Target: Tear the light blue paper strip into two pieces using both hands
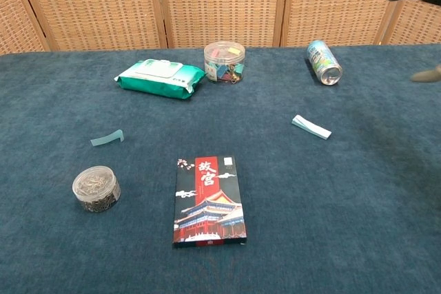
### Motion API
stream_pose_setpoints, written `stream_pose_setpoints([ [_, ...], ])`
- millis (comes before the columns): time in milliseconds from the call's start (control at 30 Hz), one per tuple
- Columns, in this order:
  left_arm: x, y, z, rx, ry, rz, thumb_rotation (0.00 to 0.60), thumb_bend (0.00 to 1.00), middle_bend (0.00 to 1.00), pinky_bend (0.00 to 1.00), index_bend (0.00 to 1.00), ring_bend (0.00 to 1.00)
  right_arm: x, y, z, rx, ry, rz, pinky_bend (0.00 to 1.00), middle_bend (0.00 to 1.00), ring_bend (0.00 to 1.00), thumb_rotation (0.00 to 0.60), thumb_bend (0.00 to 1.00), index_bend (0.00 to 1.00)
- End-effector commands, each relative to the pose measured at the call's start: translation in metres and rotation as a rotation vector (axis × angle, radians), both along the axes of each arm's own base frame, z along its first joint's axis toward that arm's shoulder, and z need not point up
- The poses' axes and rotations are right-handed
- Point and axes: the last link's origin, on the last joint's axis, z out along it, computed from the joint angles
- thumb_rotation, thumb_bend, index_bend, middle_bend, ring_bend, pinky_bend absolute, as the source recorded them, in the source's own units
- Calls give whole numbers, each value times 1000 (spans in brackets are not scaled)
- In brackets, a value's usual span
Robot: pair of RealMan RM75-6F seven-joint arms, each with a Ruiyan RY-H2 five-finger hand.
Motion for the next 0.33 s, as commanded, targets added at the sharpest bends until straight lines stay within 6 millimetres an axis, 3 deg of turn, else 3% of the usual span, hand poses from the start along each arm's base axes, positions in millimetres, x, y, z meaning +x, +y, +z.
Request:
stream_pose_setpoints([
  [33,-23,-45,20,50,-122,82,600,0,0,0,0,0,-53,50,26,-81,11,-39,0,0,0,600,0,0],
  [100,-31,-65,22,69,-159,113,600,0,0,0,0,0,-63,71,30,-97,3,-65,0,0,0,600,0,0],
  [333,-44,-106,19,89,-192,197,600,0,0,0,0,0,-71,108,37,-129,-20,-87,0,0,0,600,0,0],
])
